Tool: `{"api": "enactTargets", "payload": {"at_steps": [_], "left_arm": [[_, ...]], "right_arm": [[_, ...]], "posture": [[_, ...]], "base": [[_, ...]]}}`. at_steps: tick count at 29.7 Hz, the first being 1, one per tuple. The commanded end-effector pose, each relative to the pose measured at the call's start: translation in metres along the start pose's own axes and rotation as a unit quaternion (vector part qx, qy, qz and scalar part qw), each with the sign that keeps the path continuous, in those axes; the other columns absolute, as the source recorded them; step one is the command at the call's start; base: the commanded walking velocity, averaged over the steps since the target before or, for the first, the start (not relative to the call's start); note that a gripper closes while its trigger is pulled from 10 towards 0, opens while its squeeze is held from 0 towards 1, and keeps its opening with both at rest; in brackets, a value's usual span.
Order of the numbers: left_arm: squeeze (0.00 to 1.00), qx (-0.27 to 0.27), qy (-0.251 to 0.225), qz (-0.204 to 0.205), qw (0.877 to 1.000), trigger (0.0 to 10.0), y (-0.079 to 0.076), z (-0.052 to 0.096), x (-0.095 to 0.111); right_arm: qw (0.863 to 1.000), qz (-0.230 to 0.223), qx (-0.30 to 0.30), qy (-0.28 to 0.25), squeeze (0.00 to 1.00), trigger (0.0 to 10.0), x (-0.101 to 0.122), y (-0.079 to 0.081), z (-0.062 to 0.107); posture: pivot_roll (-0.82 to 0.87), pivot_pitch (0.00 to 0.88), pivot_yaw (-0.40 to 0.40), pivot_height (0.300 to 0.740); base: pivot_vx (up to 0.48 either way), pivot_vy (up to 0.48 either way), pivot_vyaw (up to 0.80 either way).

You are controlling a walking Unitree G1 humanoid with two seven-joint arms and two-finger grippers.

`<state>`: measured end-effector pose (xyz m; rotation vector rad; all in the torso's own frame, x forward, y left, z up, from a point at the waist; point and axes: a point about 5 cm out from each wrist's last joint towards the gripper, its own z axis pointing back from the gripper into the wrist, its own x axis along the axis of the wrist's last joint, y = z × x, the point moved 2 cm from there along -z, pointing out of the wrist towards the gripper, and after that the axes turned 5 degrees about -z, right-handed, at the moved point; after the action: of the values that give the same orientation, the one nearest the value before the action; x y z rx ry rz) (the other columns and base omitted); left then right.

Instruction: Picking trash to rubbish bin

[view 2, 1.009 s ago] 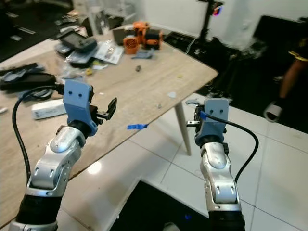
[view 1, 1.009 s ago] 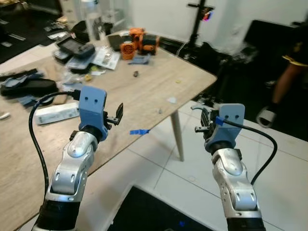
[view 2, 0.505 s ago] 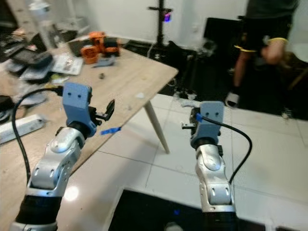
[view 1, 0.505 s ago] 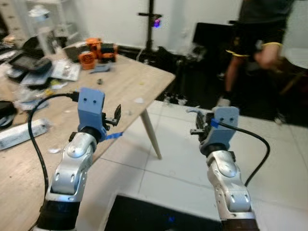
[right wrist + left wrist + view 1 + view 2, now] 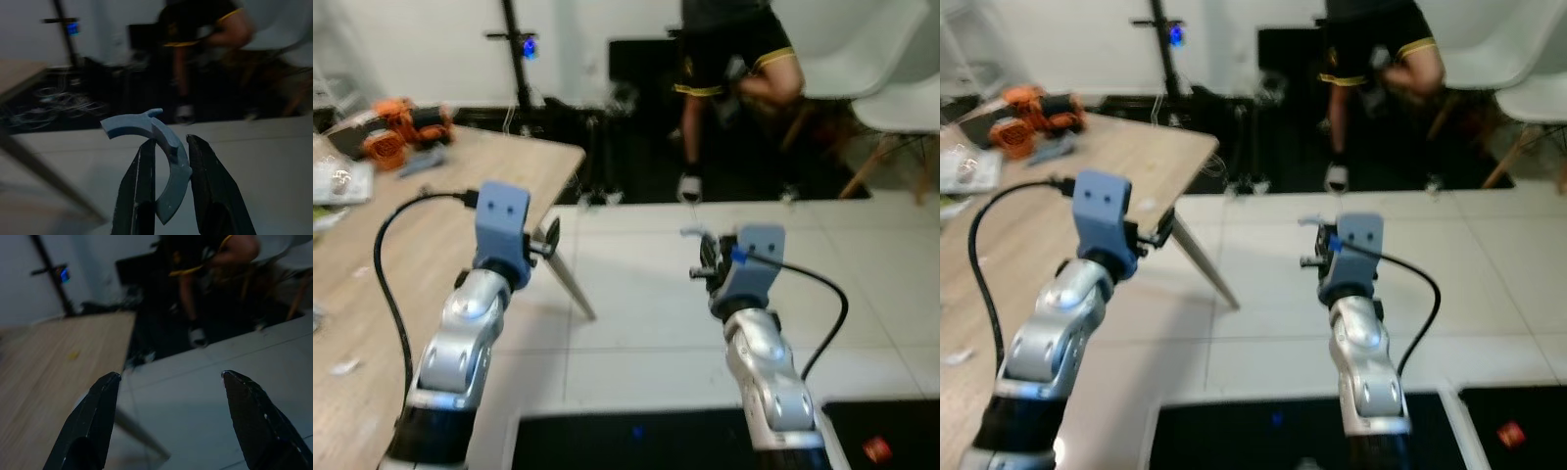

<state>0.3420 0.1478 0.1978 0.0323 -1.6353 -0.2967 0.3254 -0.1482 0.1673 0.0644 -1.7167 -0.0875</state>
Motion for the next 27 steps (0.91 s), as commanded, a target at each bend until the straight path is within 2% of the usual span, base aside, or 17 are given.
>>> {"api": "enactTargets", "payload": {"at_steps": [1, 9, 19, 27], "left_arm": [[0.0, 0.004, 0.008, -0.003, 1.0, 10.0, 0.005, 0.002, -0.002], [0.0, 0.011, 0.011, -0.003, 1.0, 10.0, 0.009, 0.004, -0.005], [0.0, 0.035, 0.021, 0.007, 0.999, 10.0, 0.017, 0.0, -0.008], [0.0, 0.046, 0.023, 0.001, 0.999, 10.0, 0.016, 0.0, -0.014]], "right_arm": [[1.0, -0.008, 0.009, 0.004, 0.0, 10.0, -0.003, 0.006, 0.001], [1.0, -0.014, 0.009, -0.002, 0.0, 10.0, -0.001, 0.009, -0.004], [0.999, -0.038, -0.001, 0.008, 0.0, 10.0, -0.007, 0.004, -0.01], [0.999, -0.032, -0.005, 0.018, 0.0, 10.0, -0.015, 0.002, -0.003]], "posture": [[0.02, 0.12, 0.064, 0.74], [0.01, 0.105, 0.063, 0.74], [0.03, 0.11, 0.046, 0.74], [0.0, 0.112, 0.053, 0.74]], "base": [[0.0, 0.0, -0.8], [0.0, 0.0, -0.8], [0.0, 0.0, -0.8], [0.0, 0.0, -0.8]]}}
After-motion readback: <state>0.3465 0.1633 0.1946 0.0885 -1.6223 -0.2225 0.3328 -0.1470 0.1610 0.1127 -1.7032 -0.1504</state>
